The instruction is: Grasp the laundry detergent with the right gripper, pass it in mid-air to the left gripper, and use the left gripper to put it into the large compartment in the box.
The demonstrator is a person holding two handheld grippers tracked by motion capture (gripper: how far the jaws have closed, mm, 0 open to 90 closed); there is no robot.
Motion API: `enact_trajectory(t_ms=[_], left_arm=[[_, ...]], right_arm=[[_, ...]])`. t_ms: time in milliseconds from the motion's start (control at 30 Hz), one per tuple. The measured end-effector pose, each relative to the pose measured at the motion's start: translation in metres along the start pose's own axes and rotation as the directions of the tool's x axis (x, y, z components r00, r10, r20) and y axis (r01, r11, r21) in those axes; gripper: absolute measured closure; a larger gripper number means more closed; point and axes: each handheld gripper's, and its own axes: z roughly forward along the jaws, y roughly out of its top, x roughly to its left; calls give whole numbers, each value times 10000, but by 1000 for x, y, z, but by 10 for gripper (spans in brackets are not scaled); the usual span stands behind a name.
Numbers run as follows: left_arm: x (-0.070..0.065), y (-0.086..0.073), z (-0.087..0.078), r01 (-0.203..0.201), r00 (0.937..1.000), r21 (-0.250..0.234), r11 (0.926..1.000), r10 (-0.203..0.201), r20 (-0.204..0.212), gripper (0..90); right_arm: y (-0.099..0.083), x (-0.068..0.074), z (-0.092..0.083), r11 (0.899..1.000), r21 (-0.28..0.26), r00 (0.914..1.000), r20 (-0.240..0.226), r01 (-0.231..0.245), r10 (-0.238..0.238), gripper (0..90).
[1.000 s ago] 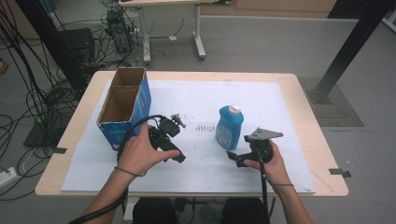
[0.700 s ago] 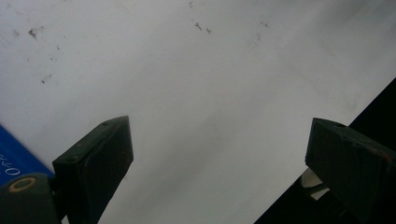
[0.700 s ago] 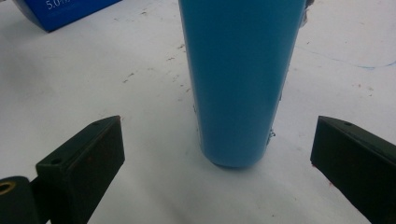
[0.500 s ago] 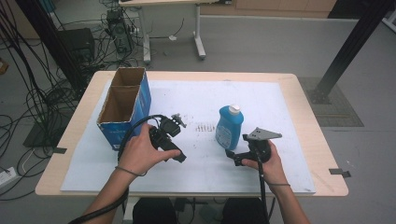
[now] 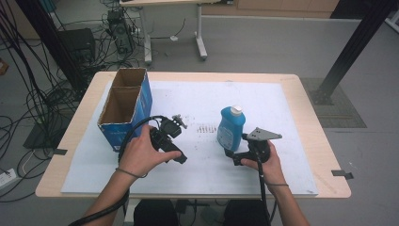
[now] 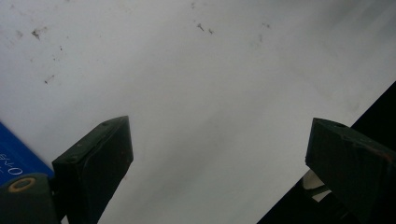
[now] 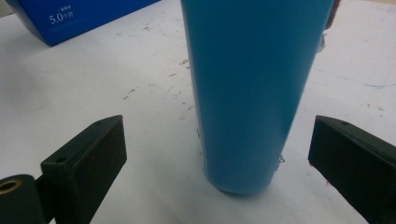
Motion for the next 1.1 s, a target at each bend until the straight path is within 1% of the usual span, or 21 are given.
enact_trajectory(t_ms=[400,533,800,1100], left_arm=[[1,1,0,-23,10000,-8,10000,23,34,79],[1,1,0,-21,10000,-13,10000,21,27,79],[0,2,1,-26,10000,5,10000,26,40,79],[1,2,0,-29,10000,-2,10000,29,42,79]], right_arm=[[-3,-2,7,9998,-155,10000,-5,-82,82,42],[-4,-4,9,9997,-201,9998,-32,-171,171,43],[-5,-6,15,9993,-273,9996,88,-260,262,44],[-9,-9,21,9978,-496,9990,50,-450,454,44]])
